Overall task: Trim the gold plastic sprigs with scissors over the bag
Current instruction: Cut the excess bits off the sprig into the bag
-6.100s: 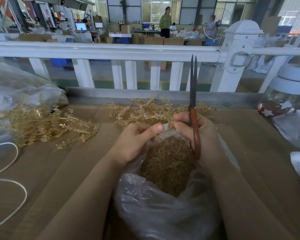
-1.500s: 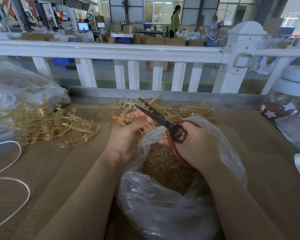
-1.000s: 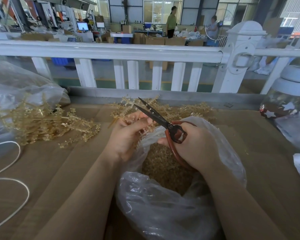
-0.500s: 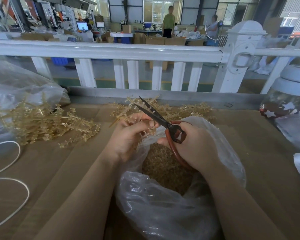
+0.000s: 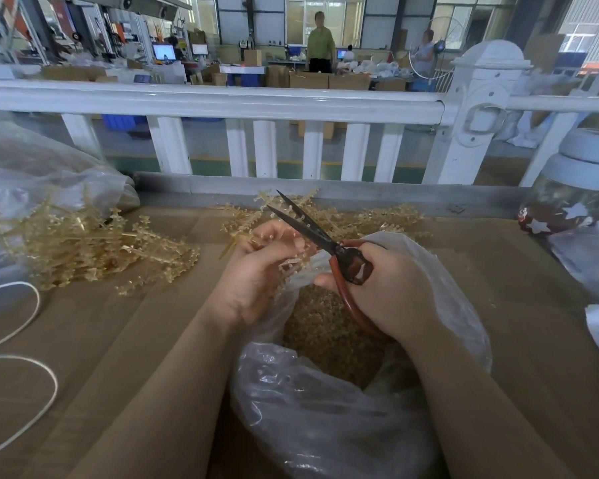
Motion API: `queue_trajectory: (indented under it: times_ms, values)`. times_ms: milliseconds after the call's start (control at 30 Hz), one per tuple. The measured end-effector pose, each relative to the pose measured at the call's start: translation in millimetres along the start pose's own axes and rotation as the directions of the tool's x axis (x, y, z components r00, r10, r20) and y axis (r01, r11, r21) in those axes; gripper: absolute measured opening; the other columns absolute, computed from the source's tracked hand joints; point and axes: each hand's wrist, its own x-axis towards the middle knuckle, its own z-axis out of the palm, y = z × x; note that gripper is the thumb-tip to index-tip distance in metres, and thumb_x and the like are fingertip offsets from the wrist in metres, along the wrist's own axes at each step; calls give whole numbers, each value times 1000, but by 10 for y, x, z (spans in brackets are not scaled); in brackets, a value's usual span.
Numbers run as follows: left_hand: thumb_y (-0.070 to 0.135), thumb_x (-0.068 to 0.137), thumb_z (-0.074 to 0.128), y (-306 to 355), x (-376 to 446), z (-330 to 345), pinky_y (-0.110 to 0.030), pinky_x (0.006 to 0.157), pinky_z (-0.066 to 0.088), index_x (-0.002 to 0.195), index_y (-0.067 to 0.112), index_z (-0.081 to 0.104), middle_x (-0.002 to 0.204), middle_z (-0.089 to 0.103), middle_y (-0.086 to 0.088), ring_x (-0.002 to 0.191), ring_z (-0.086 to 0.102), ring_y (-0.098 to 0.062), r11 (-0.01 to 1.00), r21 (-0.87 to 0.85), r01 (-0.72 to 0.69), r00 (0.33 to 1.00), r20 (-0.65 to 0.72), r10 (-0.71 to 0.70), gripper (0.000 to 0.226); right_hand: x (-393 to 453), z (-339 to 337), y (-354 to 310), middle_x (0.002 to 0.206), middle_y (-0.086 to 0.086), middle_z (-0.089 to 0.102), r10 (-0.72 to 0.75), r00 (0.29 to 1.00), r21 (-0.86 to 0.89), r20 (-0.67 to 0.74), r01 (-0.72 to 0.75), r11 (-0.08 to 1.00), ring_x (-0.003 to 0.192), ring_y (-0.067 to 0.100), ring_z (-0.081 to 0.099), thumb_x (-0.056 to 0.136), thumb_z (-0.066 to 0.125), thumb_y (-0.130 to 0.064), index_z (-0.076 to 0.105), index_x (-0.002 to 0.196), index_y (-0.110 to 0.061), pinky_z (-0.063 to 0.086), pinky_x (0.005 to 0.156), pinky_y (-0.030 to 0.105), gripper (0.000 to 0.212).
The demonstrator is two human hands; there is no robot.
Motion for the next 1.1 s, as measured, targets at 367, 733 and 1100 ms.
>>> queue_trajectory:
  times_ms: [367,733,1100]
  values:
    - [16,86,68,-8,15,-44,-22,80,55,85,16,70,94,71,-2,91,65,-15,989,140,-57,991,-112,73,3,-3,7,21,88,-25,64,-26,1000,-22,-13,25,999,76,-4,53,67,40,-95,70,107,-31,34,69,3,81]
    - [16,91,67,-26,-3,-4,-61,108,35,93,9,63,101,59,-16,99,55,-26,983,185,4,993,-117,18,9,0,5,24,77,-30,51,-58,997,-11,-60,57,998,67,-11,48,69,34,-97,70,94,-32,34,65,1,78]
    - [16,87,70,-57,27,-40,-31,85,52,91,7,66,94,63,-14,90,59,-23,987,136,-88,981,-160,109,10,-3,28,52,77,-25,58,-68,995,-20,-78,66,998,68,-3,52,70,40,-94,71,92,-30,44,70,7,75]
